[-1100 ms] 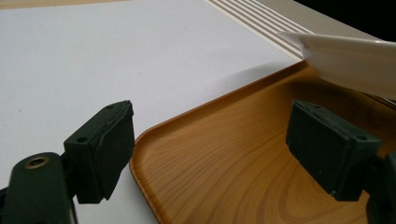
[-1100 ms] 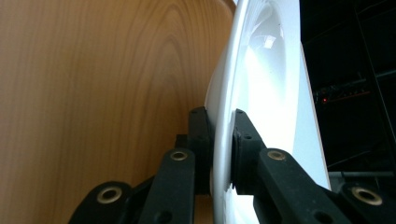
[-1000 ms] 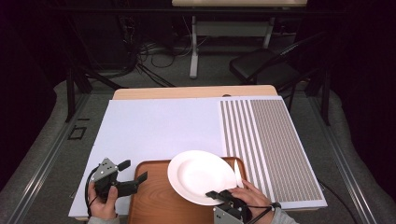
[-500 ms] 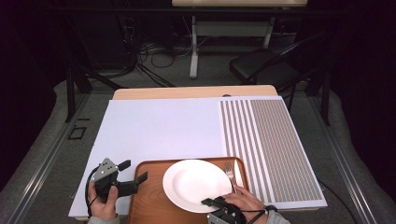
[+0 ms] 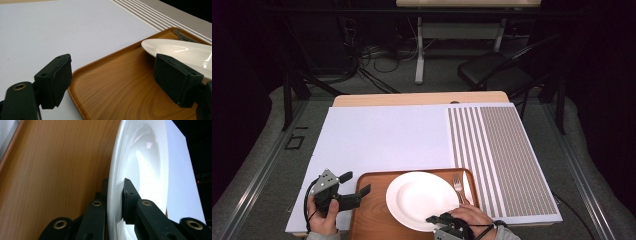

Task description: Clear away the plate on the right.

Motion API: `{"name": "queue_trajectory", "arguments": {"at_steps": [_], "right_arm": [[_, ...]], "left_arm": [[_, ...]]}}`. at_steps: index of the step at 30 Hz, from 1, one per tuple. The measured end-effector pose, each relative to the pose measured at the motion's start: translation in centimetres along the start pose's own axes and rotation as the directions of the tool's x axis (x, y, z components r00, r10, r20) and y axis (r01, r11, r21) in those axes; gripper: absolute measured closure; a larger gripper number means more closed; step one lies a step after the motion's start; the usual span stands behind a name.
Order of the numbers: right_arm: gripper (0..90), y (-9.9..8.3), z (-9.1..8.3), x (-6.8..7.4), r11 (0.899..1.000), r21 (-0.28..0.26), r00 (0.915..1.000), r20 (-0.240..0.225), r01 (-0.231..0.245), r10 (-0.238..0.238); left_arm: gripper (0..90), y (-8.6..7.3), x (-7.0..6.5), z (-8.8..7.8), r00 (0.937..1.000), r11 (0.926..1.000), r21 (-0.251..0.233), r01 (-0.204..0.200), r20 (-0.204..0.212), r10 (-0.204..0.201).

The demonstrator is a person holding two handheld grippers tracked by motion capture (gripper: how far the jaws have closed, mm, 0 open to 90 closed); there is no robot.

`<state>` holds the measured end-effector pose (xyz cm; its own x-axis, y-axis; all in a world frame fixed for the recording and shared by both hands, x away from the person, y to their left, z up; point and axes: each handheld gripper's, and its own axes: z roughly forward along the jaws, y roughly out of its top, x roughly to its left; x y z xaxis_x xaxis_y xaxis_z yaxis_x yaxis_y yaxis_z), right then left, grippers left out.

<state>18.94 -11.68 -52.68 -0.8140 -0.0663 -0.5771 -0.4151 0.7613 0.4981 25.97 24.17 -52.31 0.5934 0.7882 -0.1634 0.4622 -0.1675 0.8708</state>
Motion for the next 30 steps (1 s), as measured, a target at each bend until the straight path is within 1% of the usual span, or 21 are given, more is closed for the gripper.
{"name": "queue_trajectory", "arguments": {"at_steps": [2, 5, 6, 7, 8, 9, 10, 11, 14, 15, 16, 17, 19, 21, 23, 25, 27, 30], "right_arm": [[82.3, 0.0, 0.0, 0.0, 1.000, -0.004, 1.0000, -0.004, -0.001, 0.001], [81.7, 0.1, 0.1, 0.1, 1.000, 0.005, 0.9997, -0.008, 0.022, -0.022], [81.3, 0.2, 0.2, 0.1, 0.999, 0.004, 0.9989, -0.009, 0.046, -0.046], [80.7, 0.3, 0.3, 0.3, 0.999, 0.008, 0.9992, -0.014, 0.038, -0.038], [80.3, 0.3, 0.4, 0.4, 0.999, 0.009, 0.9988, -0.018, 0.045, -0.045], [80.0, 0.4, 0.5, 0.4, 0.998, 0.008, 0.9977, -0.022, 0.065, -0.065], [79.7, 0.5, 0.6, 0.5, 0.998, 0.010, 0.9972, -0.028, 0.069, -0.069], [79.7, 0.5, 0.6, 0.6, 0.998, 0.018, 0.9975, -0.035, 0.061, -0.060], [79.1, 0.4, 0.8, 0.8, 0.998, 0.019, 0.9970, -0.052, 0.058, -0.057], [78.7, 0.5, 0.9, 0.8, 0.998, 0.018, 0.9965, -0.059, 0.061, -0.059], [78.2, 0.5, 1.0, 0.7, 0.997, 0.013, 0.9953, -0.065, 0.073, -0.072], [77.7, 0.5, 1.0, 0.8, 0.998, 0.015, 0.9957, -0.072, 0.059, -0.058], [77.1, 0.4, 1.1, 0.9, 0.998, 0.015, 0.9948, -0.081, 0.062, -0.060], [76.8, 0.5, 1.2, 1.0, 0.997, 0.013, 0.9937, -0.084, 0.075, -0.074], [76.4, 0.5, 1.2, 1.1, 0.998, 0.013, 0.9943, -0.086, 0.065, -0.064], [75.9, 0.4, 1.3, 1.1, 0.997, 0.006, 0.9931, -0.089, 0.077, -0.076], [75.7, 0.4, 1.3, 1.3, 0.998, 0.009, 0.9942, -0.087, 0.065, -0.064], [75.3, 0.3, 1.3, 1.4, 0.997, 0.005, 0.9936, -0.085, 0.075, -0.074]], "left_arm": [[16.0, 0.0, 0.0, 0.0, 1.0000, 1.0000, -0.001, 0.002, 0.000, -0.002], [16.0, 0.0, 0.0, 0.0, 1.0000, 1.0000, 0.000, 0.002, 0.000, -0.002], [16.0, 0.0, 0.0, 0.0, 1.0000, 1.0000, -0.001, 0.003, 0.000, -0.003], [16.0, 0.0, 0.0, 0.0, 1.0000, 1.0000, 0.001, 0.003, 0.001, -0.003], [16.0, 0.0, 0.0, 0.0, 1.0000, 1.0000, 0.001, 0.002, 0.000, -0.002], [16.0, 0.0, 0.0, 0.0, 1.0000, 1.0000, 0.001, 0.002, 0.001, -0.002], [16.0, 0.0, 0.0, 0.0, 1.0000, 1.0000, 0.001, 0.003, 0.001, -0.003], [16.0, 0.0, 0.0, 0.0, 1.0000, 1.0000, 0.001, 0.003, 0.001, -0.003], [16.0, 0.0, 0.0, 0.0, 1.0000, 1.0000, 0.002, 0.004, 0.001, -0.004], [16.0, 0.0, 0.0, 0.0, 1.0000, 1.0000, 0.001, 0.003, 0.001, -0.003], [16.0, 0.0, 0.0, 0.0, 1.0000, 1.0000, 0.001, 0.004, 0.001, -0.004], [16.0, 0.0, 0.0, 0.0, 1.0000, 1.0000, 0.000, 0.004, 0.001, -0.004], [16.0, 0.0, 0.0, 0.0, 1.0000, 1.0000, 0.001, 0.004, 0.000, -0.004], [16.0, 0.0, -0.1, 0.0, 1.0000, 1.0000, 0.002, 0.001, -0.001, -0.001], [16.0, 0.0, -0.1, 0.0, 1.0000, 1.0000, 0.001, 0.000, -0.002, 0.000], [16.0, 0.0, -0.1, -0.1, 1.0000, 1.0000, -0.001, 0.001, -0.003, -0.001], [16.0, 0.0, 0.0, 0.0, 1.0000, 1.0000, 0.000, 0.000, -0.004, 0.000], [16.0, 0.0, -0.1, 0.0, 1.0000, 1.0000, 0.003, 0.000, -0.002, 0.000]]}}
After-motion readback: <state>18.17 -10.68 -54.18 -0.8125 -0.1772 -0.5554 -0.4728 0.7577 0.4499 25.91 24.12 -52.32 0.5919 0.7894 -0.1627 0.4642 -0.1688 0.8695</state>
